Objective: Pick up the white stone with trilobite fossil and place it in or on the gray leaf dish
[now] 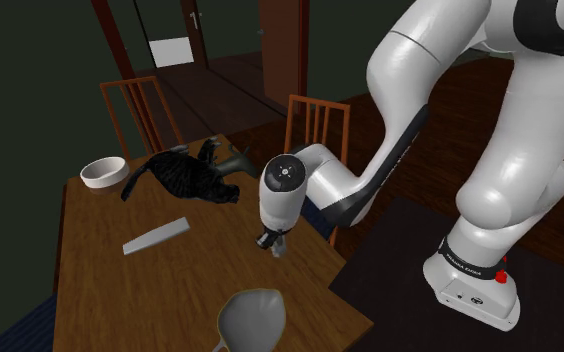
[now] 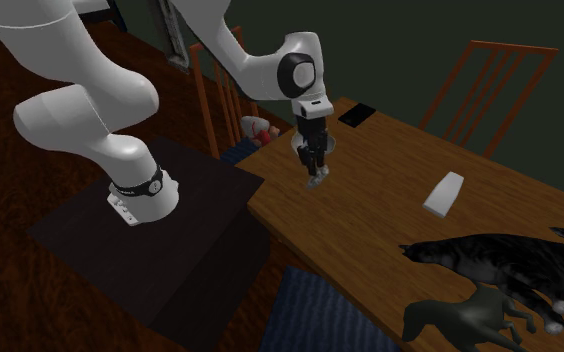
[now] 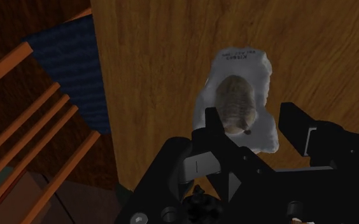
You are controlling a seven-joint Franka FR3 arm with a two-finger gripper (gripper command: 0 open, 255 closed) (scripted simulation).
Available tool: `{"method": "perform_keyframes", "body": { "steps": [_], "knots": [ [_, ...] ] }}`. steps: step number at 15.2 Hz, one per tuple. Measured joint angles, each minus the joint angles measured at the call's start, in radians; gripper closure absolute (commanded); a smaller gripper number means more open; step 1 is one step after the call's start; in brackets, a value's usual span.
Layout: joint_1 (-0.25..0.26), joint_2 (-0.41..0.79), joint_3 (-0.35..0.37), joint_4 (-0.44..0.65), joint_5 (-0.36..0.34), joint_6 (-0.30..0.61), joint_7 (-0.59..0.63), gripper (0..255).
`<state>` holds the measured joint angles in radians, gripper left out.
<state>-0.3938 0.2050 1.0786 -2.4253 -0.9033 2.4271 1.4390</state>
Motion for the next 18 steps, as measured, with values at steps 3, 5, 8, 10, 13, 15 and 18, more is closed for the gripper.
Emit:
{"method": "perform_keyframes", "body": {
  "steps": [3,5,8,10,13,15,18],
  "knots": [
    [-0.048,-0.069,0.051,-0.007,0.100,0.011,-0.078,255],
    [-0.070,-0.108,0.076,-0.009,0.159,0.015,-0.123,255],
    [-0.022,-0.077,0.091,0.027,0.154,-0.039,-0.077,255],
    [0.046,-0.013,0.079,0.081,0.115,-0.104,-0.017,255],
    [0.178,0.087,0.045,0.167,0.059,-0.206,0.077,255],
    [0.247,0.129,0.031,0.209,0.043,-0.253,0.121,255],
    [0.365,0.202,0.002,0.287,0.016,-0.328,0.186,255]
  ]
}}
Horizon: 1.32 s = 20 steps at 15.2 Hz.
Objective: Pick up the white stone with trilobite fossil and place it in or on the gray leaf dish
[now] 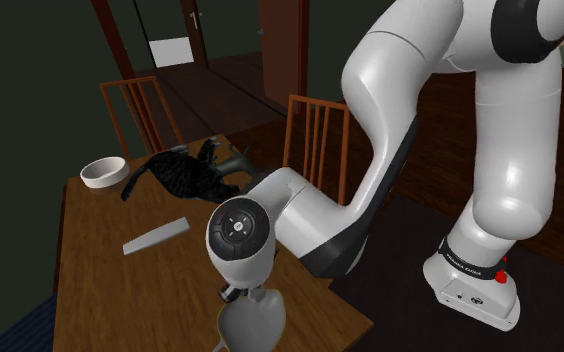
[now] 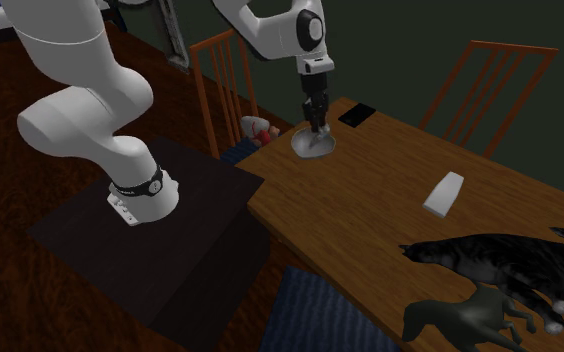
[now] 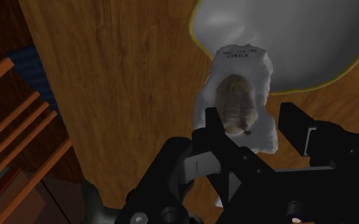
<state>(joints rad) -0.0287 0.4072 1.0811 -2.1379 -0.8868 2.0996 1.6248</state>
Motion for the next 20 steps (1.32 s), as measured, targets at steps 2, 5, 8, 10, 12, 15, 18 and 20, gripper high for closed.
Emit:
{"method": "perform_keyframes", "body": {
  "steps": [2,5,8,10,12,15,18,20],
  "knots": [
    [0.076,0.054,-0.028,0.055,-0.023,-0.042,0.036,255],
    [0.113,0.087,-0.052,0.069,-0.049,-0.046,0.064,255],
    [0.137,0.118,-0.080,0.070,-0.083,-0.035,0.090,255],
    [0.150,0.138,-0.098,0.072,-0.104,-0.027,0.103,255],
    [0.166,0.159,-0.116,0.073,-0.126,-0.019,0.122,255],
    [0.186,0.187,-0.143,0.078,-0.161,-0.007,0.147,255],
    [0.194,0.203,-0.155,0.077,-0.175,0.000,0.157,255],
    [0.196,0.204,-0.156,0.074,-0.177,0.001,0.160,255]
  ]
}}
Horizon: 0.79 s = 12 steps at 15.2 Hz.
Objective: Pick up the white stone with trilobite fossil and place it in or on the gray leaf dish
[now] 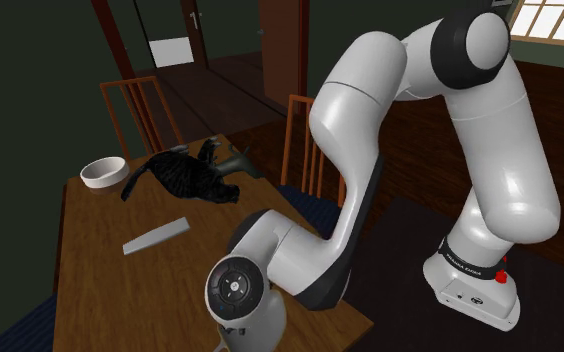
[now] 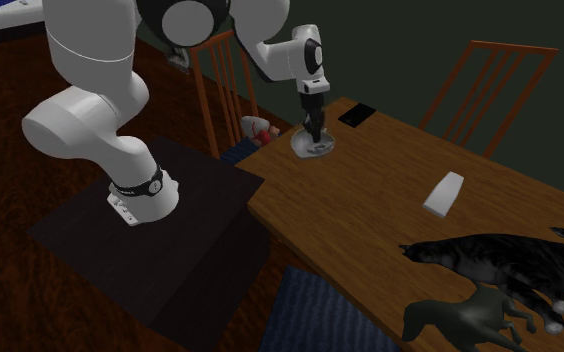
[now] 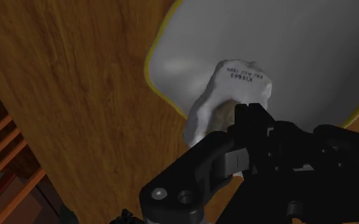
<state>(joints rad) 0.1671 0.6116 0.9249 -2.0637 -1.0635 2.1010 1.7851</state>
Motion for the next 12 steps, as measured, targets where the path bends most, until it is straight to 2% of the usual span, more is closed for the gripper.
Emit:
{"method": "perform_keyframes", "body": {
  "steps": [1,2,3,4,6,7,9,12],
  "knots": [
    [0.000,0.000,0.000,0.000,0.000,0.000,0.000,255],
    [0.000,0.000,0.000,0.000,0.000,0.000,0.000,0],
    [0.000,0.000,0.000,0.000,0.000,0.000,0.000,0],
    [-0.052,-0.017,0.024,-0.027,0.022,0.042,-0.019,0],
    [-0.243,-0.040,0.095,-0.102,0.099,0.211,-0.101,0],
    [-0.314,-0.047,0.125,-0.126,0.129,0.266,-0.135,0],
    [-0.351,-0.037,0.130,-0.141,0.132,0.315,-0.147,0],
    [-0.328,-0.006,0.092,-0.134,0.098,0.342,-0.128,0]
  ]
}}
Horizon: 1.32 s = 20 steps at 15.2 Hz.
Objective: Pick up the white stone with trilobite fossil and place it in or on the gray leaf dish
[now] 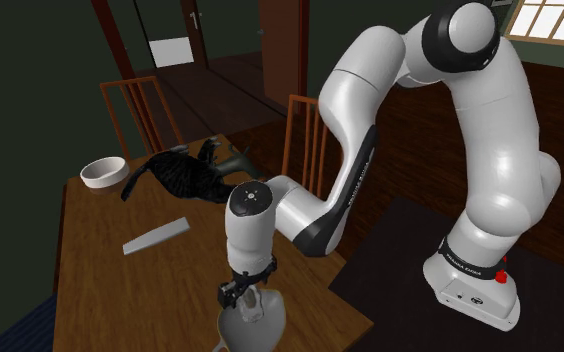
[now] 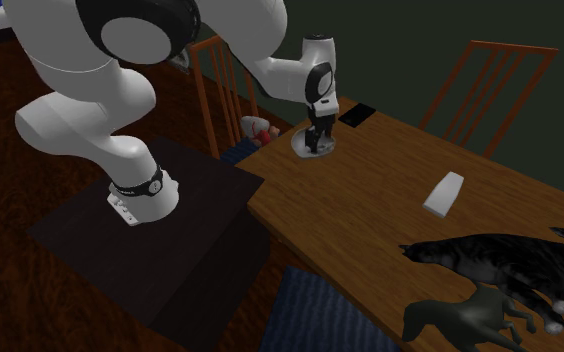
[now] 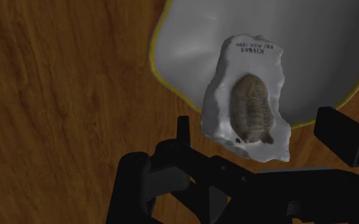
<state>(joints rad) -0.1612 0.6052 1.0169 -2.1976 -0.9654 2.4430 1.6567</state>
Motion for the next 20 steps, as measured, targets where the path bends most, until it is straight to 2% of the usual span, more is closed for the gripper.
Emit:
{"method": "perform_keyframes", "body": {
  "steps": [3,9,10,20],
  "knots": [
    [0.030,0.032,-0.044,0.012,-0.040,0.018,0.021,0],
    [0.036,0.037,-0.051,0.015,-0.047,0.020,0.025,0],
    [0.036,0.037,-0.051,0.015,-0.047,0.020,0.025,255],
    [0.036,0.037,-0.051,0.015,-0.047,0.020,0.025,255]
  ]
}}
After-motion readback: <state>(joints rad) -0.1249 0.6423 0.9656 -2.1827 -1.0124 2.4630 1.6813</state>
